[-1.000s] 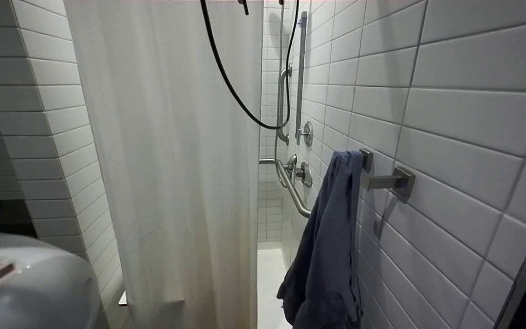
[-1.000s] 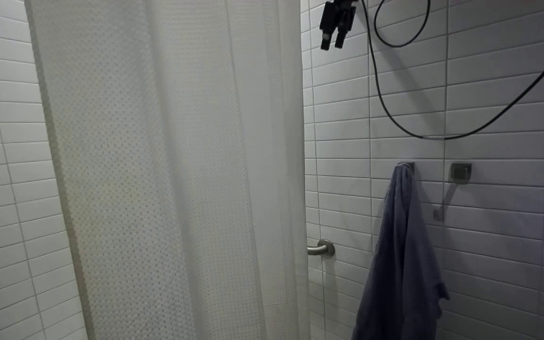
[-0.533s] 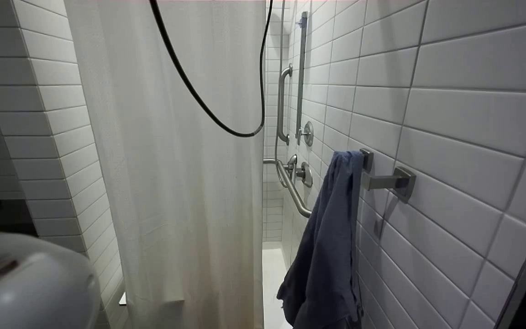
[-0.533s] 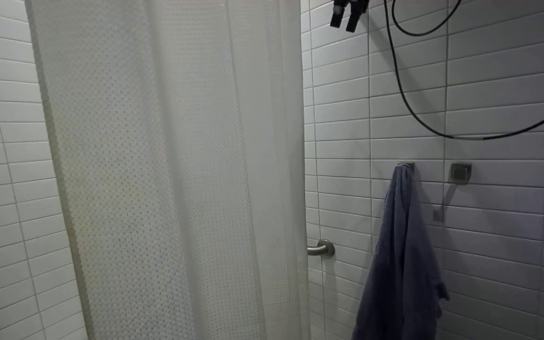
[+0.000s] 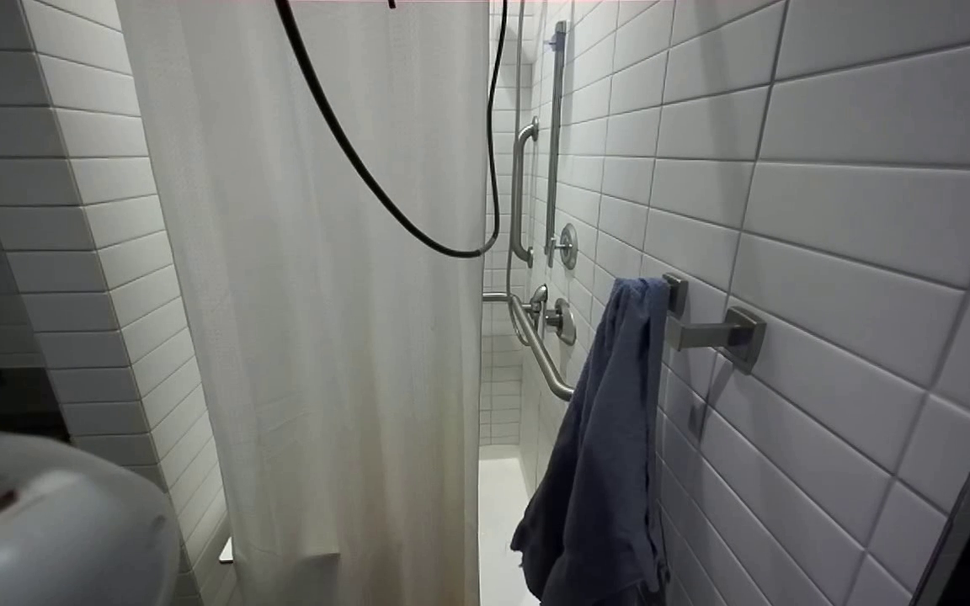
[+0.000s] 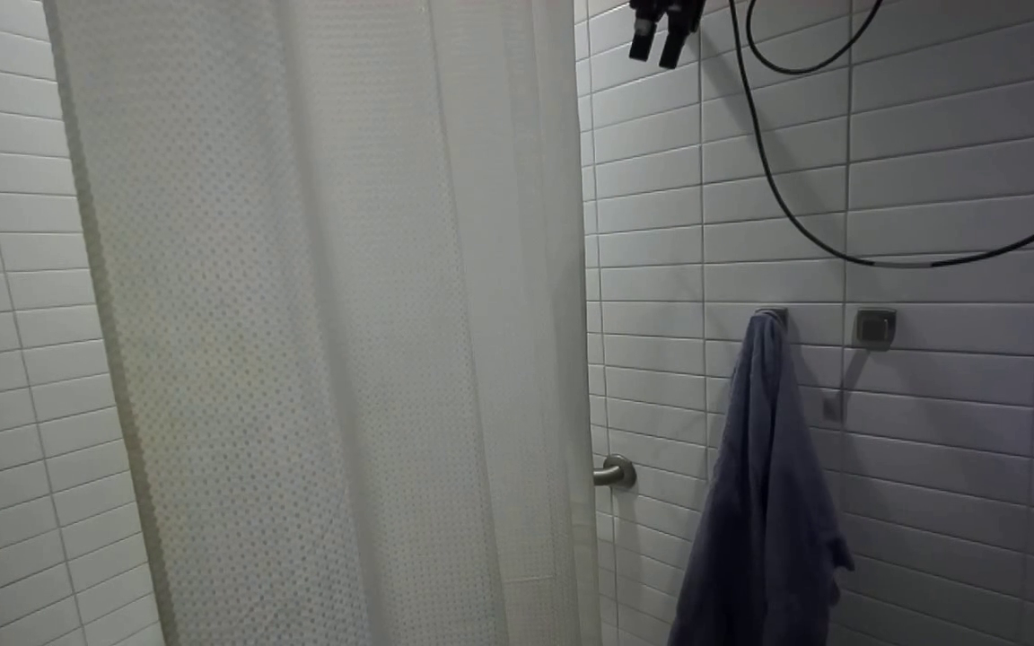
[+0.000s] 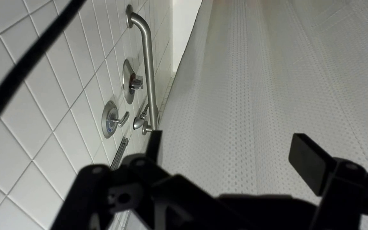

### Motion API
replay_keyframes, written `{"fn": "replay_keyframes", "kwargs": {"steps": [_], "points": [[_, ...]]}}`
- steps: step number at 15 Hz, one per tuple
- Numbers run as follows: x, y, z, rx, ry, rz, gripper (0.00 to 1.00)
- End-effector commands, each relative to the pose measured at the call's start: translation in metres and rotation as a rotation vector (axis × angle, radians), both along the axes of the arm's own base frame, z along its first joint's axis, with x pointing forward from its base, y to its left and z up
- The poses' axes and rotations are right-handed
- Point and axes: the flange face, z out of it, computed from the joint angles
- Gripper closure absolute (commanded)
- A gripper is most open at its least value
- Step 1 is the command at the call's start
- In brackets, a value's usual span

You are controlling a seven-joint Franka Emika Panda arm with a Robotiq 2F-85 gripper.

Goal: Close the curtain railing

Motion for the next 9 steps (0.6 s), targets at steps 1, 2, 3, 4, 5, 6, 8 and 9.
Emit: {"fn": "replay_keyframes", "kwargs": {"steps": [1,2,3,4,5,6,8,9], "points": [[-0.004,-0.005,-0.027,0.002,0.041,-0.038,0.00],[-0.005,-0.006,-0.037,0.001,0.057,-0.051,0.00],[-0.009,-0.007,-0.049,0.003,0.075,-0.058,0.00],[-0.013,-0.009,-0.059,0.001,0.092,-0.064,0.00],[-0.018,-0.012,-0.069,0.004,0.104,-0.069,0.00],[-0.025,-0.013,-0.079,0.009,0.112,-0.076,0.00],[-0.042,-0.015,-0.095,0.024,0.116,-0.078,0.00],[-0.051,-0.015,-0.102,0.025,0.116,-0.086,0.00]]}}
